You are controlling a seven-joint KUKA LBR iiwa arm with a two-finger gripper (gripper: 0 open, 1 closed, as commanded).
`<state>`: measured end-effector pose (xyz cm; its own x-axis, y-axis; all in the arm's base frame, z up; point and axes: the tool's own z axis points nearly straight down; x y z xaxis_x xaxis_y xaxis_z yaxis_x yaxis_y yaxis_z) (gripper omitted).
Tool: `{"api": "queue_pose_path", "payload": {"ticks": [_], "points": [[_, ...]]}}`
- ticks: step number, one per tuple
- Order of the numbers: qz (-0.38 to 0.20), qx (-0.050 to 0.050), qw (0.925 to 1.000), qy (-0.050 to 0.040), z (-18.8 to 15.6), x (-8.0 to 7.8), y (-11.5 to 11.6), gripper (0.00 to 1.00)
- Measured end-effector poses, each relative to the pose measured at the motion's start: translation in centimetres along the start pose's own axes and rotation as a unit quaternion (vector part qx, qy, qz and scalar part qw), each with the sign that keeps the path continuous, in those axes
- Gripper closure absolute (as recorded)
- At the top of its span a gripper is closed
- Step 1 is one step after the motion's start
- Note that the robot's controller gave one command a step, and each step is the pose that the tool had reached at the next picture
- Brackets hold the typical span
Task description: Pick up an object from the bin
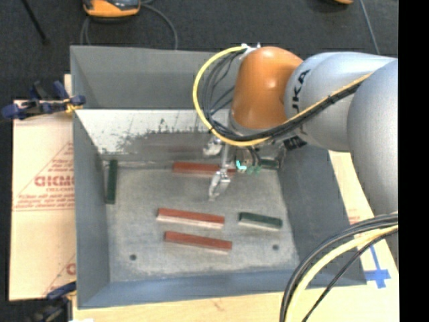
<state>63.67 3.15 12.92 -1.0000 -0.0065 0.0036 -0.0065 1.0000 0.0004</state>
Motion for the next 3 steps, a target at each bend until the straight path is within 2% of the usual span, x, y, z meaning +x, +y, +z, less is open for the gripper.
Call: {"api": "queue_pose_path", "payload": {"ticks": [1, 2, 3], "points": [[0.000, 0.000, 1.0000, -0.0031, -0.4, -0.1, 0.0, 0.00], [0.031, -0.001, 0.9995, -0.0043, 4.8, -1.6, 2.2, 1.00], [0.031, -0.001, 0.9995, -0.0046, 4.8, -1.6, 2.2, 1.00]]}}
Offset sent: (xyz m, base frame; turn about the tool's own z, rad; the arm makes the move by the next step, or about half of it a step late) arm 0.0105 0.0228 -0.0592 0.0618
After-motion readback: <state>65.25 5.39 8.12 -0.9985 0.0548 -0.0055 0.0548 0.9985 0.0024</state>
